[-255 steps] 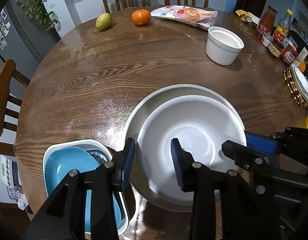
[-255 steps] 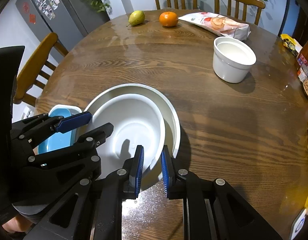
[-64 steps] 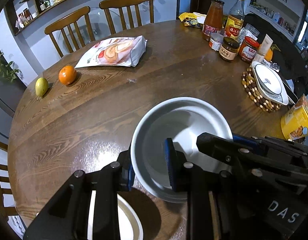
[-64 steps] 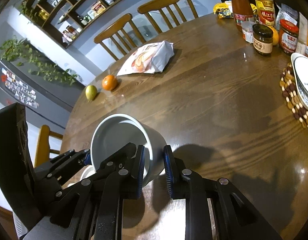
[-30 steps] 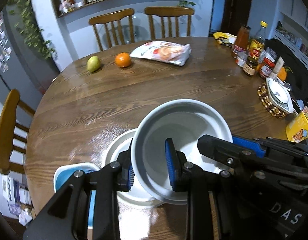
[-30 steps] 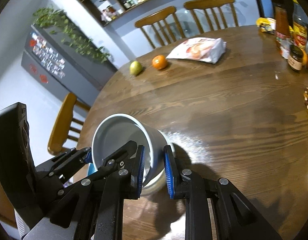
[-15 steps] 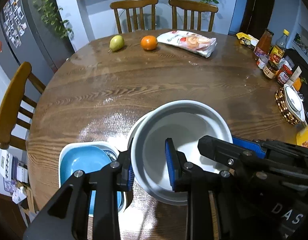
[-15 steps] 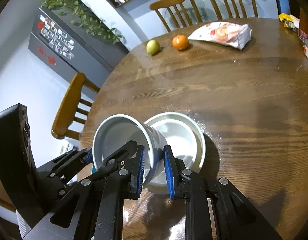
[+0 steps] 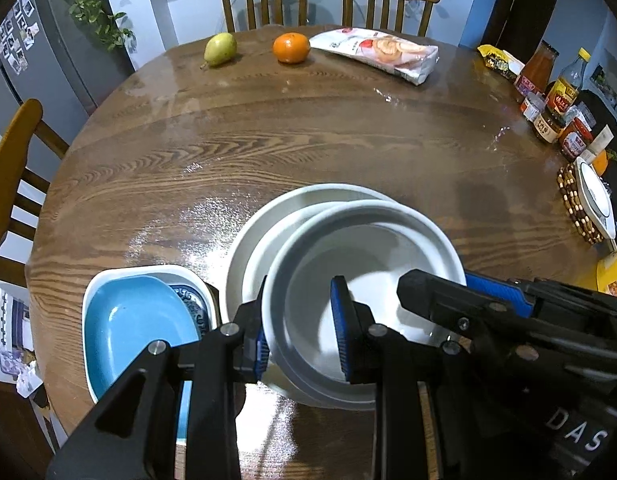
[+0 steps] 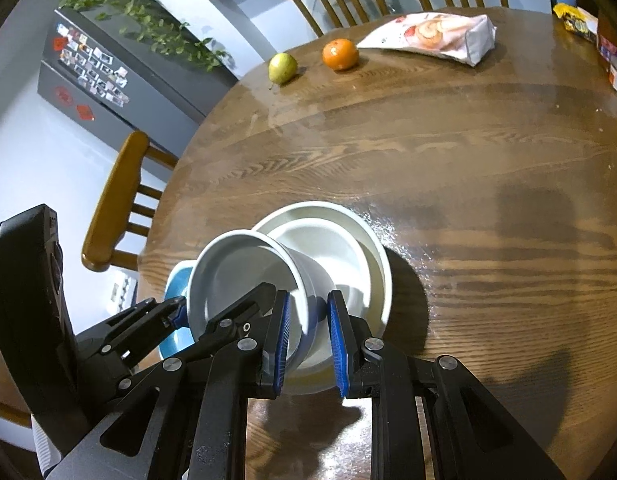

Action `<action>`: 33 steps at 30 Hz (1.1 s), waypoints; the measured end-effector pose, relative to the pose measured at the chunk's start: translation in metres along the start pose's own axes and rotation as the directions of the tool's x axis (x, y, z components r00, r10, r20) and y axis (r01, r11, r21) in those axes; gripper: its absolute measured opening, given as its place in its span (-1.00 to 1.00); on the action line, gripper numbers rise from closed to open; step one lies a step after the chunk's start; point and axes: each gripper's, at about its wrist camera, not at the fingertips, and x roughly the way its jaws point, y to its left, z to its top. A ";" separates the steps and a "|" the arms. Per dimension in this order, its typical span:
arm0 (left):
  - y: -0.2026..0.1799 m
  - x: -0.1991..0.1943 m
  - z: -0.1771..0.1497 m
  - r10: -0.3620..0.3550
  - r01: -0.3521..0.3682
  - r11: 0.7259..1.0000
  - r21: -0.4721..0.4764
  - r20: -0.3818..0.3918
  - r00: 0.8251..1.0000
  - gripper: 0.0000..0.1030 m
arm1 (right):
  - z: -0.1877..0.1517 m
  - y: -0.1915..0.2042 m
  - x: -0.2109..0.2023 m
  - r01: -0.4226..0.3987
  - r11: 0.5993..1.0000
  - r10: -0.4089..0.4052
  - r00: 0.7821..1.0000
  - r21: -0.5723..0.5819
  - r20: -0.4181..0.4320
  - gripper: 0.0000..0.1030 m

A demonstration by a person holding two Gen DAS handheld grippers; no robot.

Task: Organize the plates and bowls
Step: 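Lower the ramekin with the left gripper into the nested white bowls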

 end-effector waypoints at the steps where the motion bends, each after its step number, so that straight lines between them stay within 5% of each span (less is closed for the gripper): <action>1: 0.000 0.001 0.000 -0.001 0.001 1.000 0.000 -0.004 1.000 -0.55 | 0.000 -0.001 0.001 0.002 1.000 -0.002 1.000 0.001 -0.003 -0.56; 33: -0.001 0.022 0.005 -0.009 0.009 1.000 -0.001 -0.055 0.998 -0.54 | 0.007 -0.007 0.018 0.023 1.000 -0.022 0.998 0.010 -0.055 -0.56</action>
